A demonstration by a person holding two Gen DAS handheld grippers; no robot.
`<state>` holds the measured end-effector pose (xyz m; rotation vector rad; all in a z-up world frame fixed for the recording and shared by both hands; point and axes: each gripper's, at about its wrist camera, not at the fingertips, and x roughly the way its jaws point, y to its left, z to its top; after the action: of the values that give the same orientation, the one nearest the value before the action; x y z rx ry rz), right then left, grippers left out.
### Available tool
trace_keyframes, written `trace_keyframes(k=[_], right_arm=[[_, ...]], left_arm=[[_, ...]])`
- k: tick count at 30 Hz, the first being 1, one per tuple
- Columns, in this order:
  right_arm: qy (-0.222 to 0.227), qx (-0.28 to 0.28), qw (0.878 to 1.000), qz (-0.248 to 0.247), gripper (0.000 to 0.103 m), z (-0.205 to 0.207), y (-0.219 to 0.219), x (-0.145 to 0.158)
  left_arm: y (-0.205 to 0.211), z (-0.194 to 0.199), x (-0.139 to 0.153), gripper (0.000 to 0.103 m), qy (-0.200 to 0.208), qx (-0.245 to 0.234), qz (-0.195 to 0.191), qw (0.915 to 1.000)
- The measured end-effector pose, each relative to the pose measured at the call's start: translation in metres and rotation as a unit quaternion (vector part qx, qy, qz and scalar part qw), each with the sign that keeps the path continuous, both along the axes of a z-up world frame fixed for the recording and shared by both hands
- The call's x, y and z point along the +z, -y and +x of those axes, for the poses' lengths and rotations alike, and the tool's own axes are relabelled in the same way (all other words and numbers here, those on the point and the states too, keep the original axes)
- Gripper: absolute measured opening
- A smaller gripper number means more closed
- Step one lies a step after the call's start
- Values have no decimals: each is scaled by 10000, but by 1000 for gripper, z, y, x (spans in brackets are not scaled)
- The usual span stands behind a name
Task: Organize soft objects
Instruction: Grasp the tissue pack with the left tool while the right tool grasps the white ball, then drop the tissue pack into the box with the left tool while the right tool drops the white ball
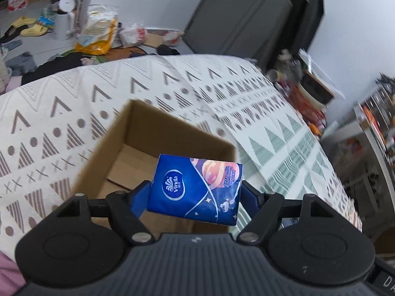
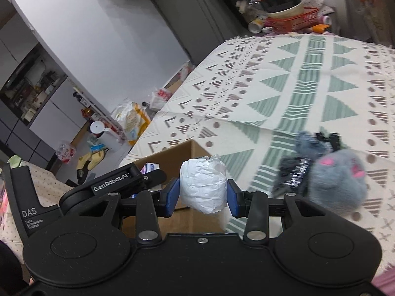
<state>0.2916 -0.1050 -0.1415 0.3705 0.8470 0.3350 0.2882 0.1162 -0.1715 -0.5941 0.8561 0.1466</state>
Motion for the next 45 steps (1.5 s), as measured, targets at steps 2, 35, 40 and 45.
trace_keyframes(k=[2, 35, 40, 45], right_arm=[[-18, 70, 10000, 12, 40, 6, -11, -2], [-246, 191, 9995, -77, 63, 51, -52, -21], [-206, 108, 9994, -252, 66, 40, -26, -14], [-122, -13, 9987, -499, 71, 28, 4, -3]], left_arm=[[-12, 1, -2, 75, 8, 101, -53, 9999], [-50, 12, -11, 83, 10, 1163, -467, 9921], [-43, 13, -13, 84, -131, 1121, -486, 9924], [-28, 15, -10, 89, -199, 906, -278, 9953]])
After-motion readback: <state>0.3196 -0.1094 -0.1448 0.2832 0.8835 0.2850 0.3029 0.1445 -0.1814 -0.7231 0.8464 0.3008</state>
